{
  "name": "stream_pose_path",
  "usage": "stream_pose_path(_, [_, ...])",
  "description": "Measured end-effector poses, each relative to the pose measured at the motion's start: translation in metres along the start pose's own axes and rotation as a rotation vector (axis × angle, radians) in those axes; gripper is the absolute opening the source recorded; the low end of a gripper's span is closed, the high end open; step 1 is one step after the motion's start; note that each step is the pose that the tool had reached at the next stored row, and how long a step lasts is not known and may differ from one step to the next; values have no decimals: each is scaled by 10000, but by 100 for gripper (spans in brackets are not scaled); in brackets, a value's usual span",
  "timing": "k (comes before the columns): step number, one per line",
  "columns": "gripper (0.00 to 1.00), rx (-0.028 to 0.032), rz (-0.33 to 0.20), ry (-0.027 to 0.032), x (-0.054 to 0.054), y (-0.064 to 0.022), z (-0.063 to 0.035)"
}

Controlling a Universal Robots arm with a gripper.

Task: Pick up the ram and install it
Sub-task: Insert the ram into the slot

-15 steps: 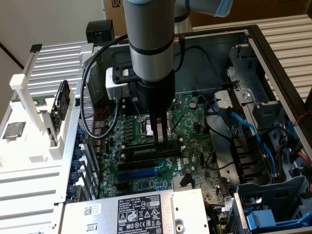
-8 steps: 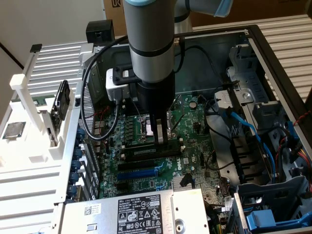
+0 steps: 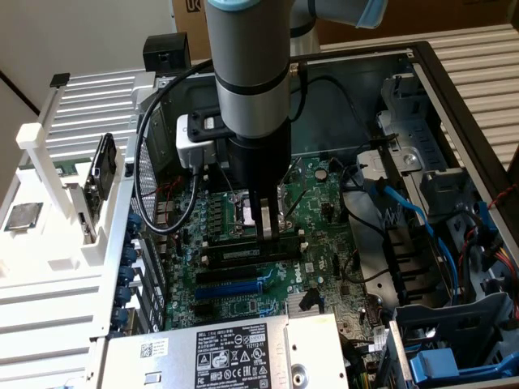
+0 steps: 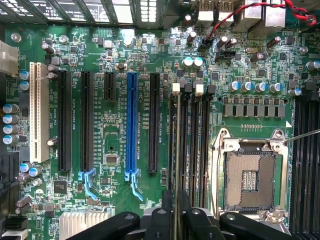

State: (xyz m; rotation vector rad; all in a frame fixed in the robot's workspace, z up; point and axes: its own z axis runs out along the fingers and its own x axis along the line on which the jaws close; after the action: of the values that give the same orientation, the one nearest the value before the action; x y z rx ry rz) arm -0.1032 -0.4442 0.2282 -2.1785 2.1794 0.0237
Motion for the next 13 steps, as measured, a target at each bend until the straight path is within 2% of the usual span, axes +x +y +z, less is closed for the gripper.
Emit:
stream_pose_path(1, [20,0,0,0,0,0,0])
stream_pose_path(13, [20,-2,1,2,0,0,-8])
